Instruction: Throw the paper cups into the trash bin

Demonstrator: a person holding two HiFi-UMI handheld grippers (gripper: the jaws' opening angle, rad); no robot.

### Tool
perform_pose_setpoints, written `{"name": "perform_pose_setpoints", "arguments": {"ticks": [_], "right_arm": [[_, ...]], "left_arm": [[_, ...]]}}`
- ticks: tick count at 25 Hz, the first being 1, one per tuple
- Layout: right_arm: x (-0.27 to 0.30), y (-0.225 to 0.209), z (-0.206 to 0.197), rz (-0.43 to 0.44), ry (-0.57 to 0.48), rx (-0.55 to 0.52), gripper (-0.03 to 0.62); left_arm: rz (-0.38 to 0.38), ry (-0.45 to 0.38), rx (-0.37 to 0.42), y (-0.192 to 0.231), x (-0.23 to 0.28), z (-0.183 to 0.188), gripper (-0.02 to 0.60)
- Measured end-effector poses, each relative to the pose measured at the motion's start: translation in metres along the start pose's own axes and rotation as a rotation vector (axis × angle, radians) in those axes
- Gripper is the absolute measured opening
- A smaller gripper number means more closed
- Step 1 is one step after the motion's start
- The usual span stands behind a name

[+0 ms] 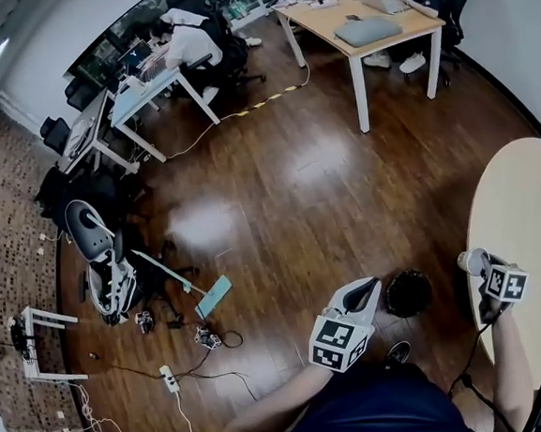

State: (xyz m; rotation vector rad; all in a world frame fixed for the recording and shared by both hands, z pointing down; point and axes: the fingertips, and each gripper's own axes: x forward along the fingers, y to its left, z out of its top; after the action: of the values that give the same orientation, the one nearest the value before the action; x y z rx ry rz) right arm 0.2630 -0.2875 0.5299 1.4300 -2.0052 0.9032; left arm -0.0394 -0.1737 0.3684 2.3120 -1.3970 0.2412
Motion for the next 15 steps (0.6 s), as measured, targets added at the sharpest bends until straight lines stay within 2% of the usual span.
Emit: {"name": "perform_pose_setpoints", "arguments": {"ticks": [5, 8, 11, 15], "right_arm": [[0.019, 0.076, 0.004, 0.126, 0.008, -0.08, 0.041], [0.028, 0.104, -0.024, 0.174, 0.052, -0.116, 0.041], [0.028, 0.114, -0.061, 0.164, 0.088, -0.114, 0.041], [0.023, 0.116, -0.108, 0.11, 0.141, -0.079, 0.041]], "left_arm": [[0.054, 0.022, -0.01, 0.02, 0.002, -0.014, 0.004], [0.062, 0.055, -0.025, 0.03, 0.006, -0.035, 0.004], [0.053, 0.112, -0.029, 0.041, 0.011, -0.072, 0.003], [-0.003, 0.164, -0.056, 0.046, 0.006, -0.103, 0.004]]}}
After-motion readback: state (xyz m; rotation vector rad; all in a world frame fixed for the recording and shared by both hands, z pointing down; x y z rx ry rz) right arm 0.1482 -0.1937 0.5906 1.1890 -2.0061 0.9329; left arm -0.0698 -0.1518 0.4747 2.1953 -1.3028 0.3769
